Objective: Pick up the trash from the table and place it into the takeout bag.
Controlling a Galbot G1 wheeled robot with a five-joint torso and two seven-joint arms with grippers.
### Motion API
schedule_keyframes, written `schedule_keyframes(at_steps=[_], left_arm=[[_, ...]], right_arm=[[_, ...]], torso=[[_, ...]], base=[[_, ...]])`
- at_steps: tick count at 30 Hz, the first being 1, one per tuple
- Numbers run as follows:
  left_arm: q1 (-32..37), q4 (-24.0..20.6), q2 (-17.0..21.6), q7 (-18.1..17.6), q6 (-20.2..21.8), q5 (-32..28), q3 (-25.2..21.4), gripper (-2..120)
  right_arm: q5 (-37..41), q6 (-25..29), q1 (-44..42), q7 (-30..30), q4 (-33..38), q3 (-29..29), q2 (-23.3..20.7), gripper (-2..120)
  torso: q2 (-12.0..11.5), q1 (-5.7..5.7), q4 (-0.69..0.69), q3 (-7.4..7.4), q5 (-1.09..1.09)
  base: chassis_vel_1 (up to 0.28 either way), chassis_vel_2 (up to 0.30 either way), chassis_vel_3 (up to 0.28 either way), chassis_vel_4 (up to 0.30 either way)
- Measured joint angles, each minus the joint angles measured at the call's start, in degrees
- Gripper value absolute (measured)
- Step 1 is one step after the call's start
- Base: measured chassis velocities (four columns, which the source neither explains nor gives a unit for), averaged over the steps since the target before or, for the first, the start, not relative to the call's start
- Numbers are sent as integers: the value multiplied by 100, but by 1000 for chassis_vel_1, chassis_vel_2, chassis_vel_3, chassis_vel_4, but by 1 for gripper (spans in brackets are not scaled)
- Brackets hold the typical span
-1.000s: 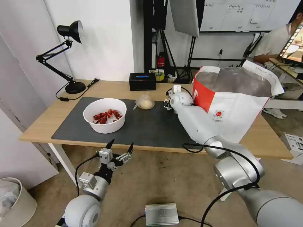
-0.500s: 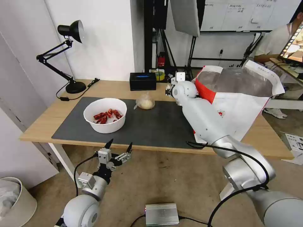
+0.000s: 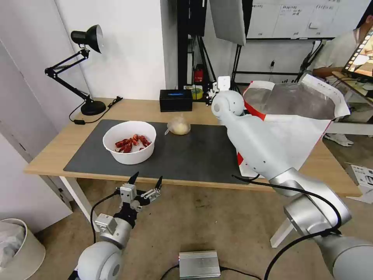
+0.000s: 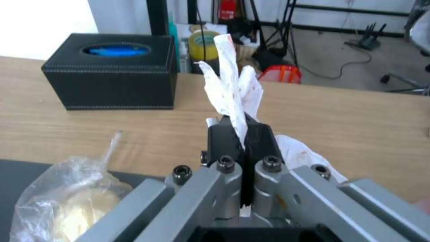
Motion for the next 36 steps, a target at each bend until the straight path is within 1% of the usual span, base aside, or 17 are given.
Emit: schedule_keyframes(at_steps=[4,10,16,23,28,36], left_arm=[[50,-41,-2,-2,-1,-1,-55,100],[119,-112,-4,-10,-3,-3,-172,100],[205,-151,-26,-11,-10,-3,-248,100],[319,-224,-85,-13,-39,6,-382,100],[532,-323,-184,-9,-118,58,-607,100],[637,-325,-267,10,-142,92,-707,100]], right_arm=[[26,0,-25,77,165,-26,-56,0],[148,0,-73,385,441,-33,-71,0],[149,0,-135,491,737,-41,-68,0],[174,1,-203,714,1185,-212,-75,0],[282,1,-227,788,1287,-344,73,0],[292,2,-365,918,1424,-409,239,0]], torso=[[0,0,0,0,0],[0,-1,0,0,0],[0,-1,0,0,0],[0,-1,-1,0,0],[0,-1,1,0,0],[0,-1,0,0,-1]], base=[[0,0,0,0],[0,0,0,0],[0,0,0,0],[0,0,0,0],[0,0,0,0],[0,0,0,0]])
